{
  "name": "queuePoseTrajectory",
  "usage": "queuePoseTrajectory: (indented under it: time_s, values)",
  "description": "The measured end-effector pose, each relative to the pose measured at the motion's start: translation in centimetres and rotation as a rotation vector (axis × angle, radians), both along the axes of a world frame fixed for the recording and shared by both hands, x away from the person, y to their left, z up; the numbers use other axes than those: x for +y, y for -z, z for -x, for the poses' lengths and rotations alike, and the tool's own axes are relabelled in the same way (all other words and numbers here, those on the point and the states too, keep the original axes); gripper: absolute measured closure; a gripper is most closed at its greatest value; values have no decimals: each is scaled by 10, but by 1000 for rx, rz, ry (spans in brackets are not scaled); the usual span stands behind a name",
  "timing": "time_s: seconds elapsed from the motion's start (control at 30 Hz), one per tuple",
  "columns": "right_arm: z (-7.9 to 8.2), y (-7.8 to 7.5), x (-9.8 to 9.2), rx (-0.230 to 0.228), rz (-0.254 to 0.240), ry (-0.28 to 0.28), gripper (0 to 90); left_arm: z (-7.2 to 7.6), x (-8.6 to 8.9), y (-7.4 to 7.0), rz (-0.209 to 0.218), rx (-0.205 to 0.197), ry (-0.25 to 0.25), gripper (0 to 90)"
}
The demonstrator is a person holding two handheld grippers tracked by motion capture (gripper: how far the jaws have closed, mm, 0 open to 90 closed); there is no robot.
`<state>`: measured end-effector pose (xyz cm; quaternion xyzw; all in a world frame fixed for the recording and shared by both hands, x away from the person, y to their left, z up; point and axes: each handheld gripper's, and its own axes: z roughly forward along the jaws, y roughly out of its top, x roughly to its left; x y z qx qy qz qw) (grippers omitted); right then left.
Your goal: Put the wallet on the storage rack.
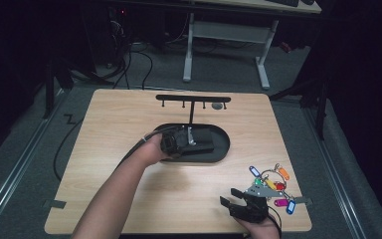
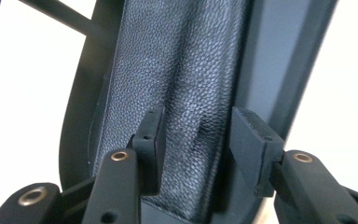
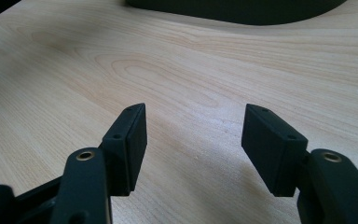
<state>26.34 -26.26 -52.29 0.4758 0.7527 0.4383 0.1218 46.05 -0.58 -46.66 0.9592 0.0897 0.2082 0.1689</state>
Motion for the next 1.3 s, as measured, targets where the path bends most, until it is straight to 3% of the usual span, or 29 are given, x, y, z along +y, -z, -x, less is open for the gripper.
queuePoseTrajectory:
  time_s: [0.27,0.57,0.8,1.0,1.13,1.3]
  values:
    - [-1,0,3,2,9,0,409,32,15,-10,-7,-18,20,565]
    - [-1,0,1,-1,17,21,410,62,44,-14,60,-19,-25,563]
    - [0,0,0,0,19,24,415,82,68,-7,152,57,-91,555]
    - [0,0,0,3,18,21,428,93,84,1,176,101,-125,547]
    - [0,-1,2,0,19,14,431,100,92,6,171,93,-124,540]
    - [1,-1,4,-3,24,-3,439,114,109,15,204,133,-147,527]
